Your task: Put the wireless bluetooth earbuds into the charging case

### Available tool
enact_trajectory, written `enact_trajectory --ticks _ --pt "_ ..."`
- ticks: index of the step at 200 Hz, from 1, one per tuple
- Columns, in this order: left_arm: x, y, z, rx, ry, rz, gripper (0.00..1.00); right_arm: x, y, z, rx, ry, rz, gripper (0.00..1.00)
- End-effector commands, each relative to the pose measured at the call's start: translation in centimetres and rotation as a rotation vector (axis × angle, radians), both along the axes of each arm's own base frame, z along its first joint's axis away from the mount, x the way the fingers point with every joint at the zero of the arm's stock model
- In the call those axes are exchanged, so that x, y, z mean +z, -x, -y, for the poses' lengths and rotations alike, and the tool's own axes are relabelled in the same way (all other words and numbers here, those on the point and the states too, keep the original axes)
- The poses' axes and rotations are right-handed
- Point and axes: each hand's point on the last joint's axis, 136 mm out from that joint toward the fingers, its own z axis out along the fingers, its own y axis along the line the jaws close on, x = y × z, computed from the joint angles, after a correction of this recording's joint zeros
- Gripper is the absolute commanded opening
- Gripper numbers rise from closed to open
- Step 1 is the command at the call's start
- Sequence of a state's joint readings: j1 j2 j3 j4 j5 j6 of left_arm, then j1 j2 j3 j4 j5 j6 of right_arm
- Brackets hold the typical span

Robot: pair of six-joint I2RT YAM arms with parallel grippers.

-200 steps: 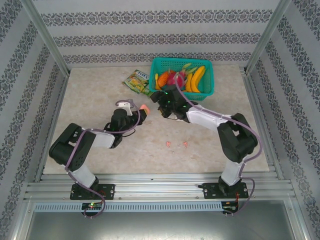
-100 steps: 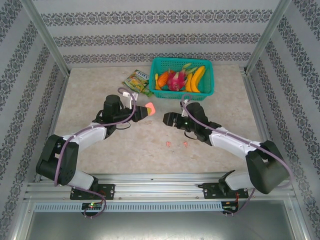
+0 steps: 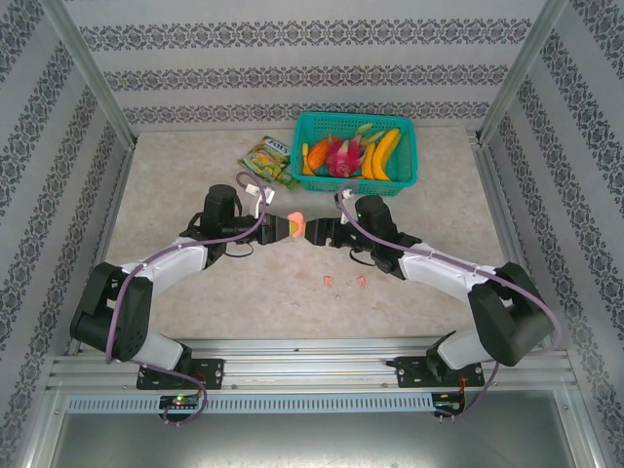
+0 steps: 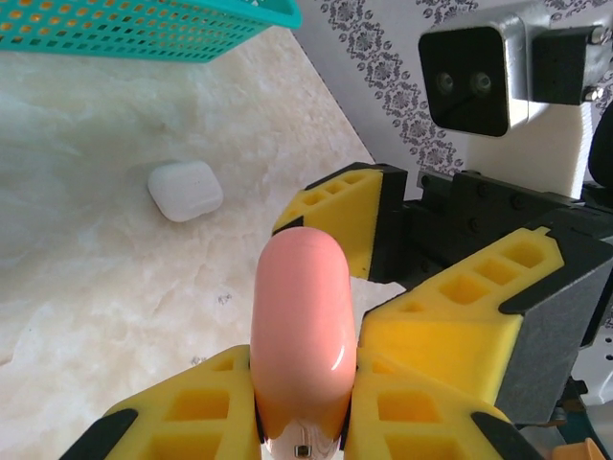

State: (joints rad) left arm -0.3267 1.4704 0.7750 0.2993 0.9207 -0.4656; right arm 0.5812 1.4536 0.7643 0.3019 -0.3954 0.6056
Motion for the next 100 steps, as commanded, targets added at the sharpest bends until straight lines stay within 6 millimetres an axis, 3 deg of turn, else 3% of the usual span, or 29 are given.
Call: enact_trajectory --ticks 1,27,100 --pt "1.9 0.2 0.1 -0.037 0.017 0.058 0.06 1.9 -0.8 -1.6 0.039 -0.037 0.063 0.74" --pt "2.3 0.5 0.1 -0.048 0.025 0.065 0.05 0.9 -1.5 -1.3 0.017 -0.021 0.047 0.73" --pt "4.4 1.2 0.1 -0.061 0.058 0.105 0.02 -2.6 -2.9 2.2 -0.083 -0.019 -0.032 0.71"
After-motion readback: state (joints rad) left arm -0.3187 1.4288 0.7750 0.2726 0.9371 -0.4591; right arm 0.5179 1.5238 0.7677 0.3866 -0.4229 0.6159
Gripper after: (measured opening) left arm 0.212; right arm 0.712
